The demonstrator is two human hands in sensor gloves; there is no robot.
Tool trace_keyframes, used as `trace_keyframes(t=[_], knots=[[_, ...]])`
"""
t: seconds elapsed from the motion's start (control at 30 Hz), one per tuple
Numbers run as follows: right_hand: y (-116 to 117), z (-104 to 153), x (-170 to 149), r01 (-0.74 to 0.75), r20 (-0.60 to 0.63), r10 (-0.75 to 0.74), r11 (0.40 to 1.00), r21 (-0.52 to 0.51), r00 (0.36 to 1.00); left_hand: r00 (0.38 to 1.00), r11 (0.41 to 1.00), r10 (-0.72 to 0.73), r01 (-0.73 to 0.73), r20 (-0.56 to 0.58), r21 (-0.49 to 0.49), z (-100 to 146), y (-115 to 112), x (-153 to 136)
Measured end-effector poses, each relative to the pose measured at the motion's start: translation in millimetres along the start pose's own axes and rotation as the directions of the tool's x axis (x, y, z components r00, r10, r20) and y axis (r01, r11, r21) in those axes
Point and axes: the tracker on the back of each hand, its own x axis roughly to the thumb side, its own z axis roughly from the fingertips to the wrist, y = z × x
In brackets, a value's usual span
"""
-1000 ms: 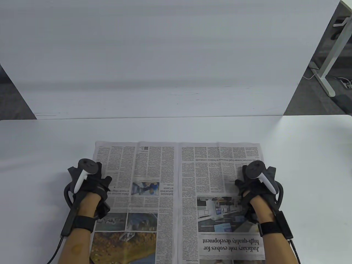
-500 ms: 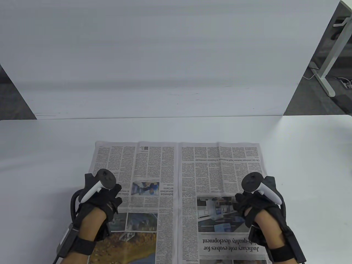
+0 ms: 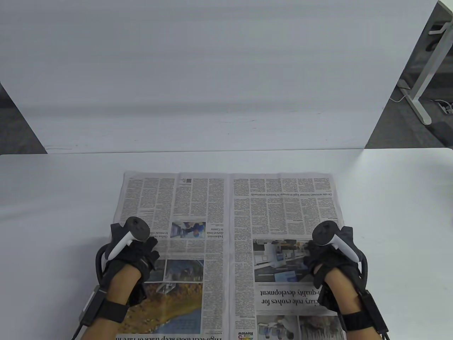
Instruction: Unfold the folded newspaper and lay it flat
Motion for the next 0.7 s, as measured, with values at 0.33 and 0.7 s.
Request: trace_keyframes(t=[0.33,0.7], knots=[[-4.6,-23.8,2.4,0.033,0.009,-0.033,0.995,-0.089,0.999,0.999,0.998,0.039,-0.039,0.006,0.040,-20.2,2.3,2.8],[24.5,16.8,107.4,-0.091,0.206,0.142,0.966,-0.240,0.968,0.969,0.984,-0.138,0.111,0.205,0.142,19.5,-13.8,90.5]])
